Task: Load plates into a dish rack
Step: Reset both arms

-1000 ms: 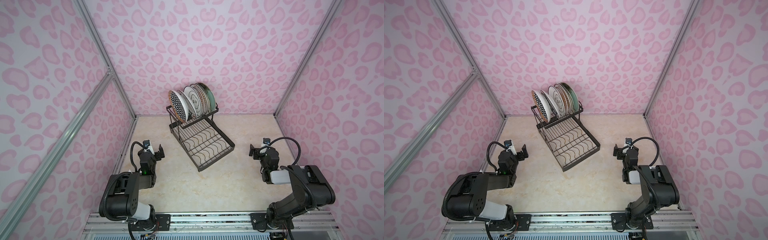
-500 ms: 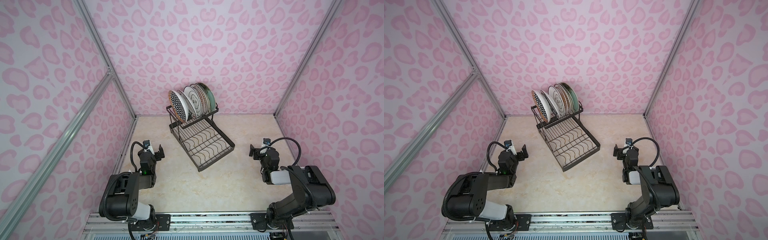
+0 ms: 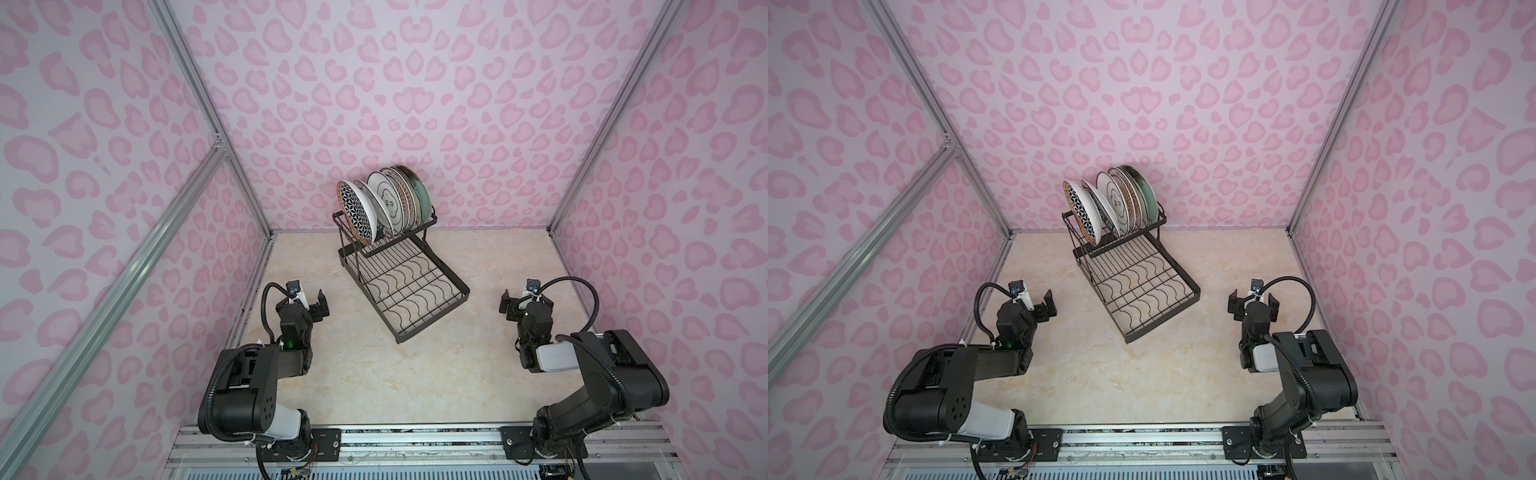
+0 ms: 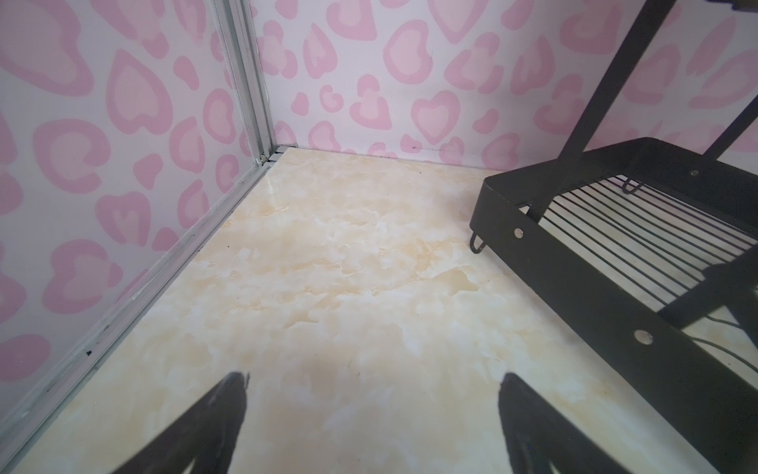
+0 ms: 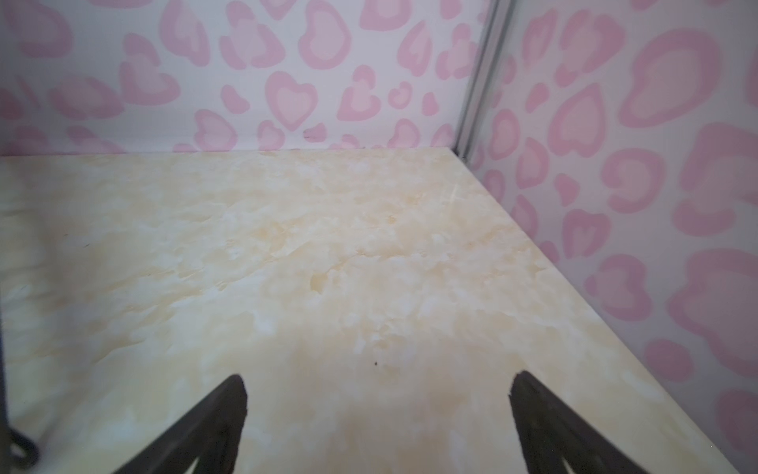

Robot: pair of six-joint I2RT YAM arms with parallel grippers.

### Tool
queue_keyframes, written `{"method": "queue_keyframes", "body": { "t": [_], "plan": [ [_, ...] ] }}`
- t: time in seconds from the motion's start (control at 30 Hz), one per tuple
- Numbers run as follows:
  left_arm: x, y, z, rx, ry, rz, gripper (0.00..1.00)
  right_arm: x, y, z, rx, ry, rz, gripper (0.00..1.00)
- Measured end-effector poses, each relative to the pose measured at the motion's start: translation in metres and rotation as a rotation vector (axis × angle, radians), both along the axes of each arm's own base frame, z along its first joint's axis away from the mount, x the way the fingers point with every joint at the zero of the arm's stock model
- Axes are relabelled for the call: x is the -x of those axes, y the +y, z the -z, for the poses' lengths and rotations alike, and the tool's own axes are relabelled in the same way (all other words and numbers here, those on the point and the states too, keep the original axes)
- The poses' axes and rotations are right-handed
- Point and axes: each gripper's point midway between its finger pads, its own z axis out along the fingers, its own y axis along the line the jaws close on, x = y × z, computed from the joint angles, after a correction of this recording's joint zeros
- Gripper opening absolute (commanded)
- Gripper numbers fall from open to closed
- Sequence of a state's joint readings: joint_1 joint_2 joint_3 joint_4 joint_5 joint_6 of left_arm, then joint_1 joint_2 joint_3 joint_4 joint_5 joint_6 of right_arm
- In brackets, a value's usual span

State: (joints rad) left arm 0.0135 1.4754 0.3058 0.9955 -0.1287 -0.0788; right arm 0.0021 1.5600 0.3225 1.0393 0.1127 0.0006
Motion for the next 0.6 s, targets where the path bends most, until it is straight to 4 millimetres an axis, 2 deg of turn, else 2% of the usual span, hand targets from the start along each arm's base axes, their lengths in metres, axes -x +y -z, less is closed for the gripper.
{"method": "queue_keyframes", "body": {
  "t": [0.07, 0.2, 0.6],
  "plan": [
    [0.000, 0.000, 0.000, 0.000, 0.002, 0.000, 0.98, -0.004, -0.002, -0.007, -0.020, -0.021, -0.030, 1.00],
    [0.000, 0.000, 0.000, -0.001, 0.002, 0.000, 0.98, -0.004, 0.018, 0.001, -0.034, 0.004, -0.130, 1.00],
    [-0.006, -0.003, -0.003, -0.006, 0.000, 0.020, 0.98, -0.005, 0.024, 0.005, -0.045, 0.014, -0.161, 1.00]
  ]
}}
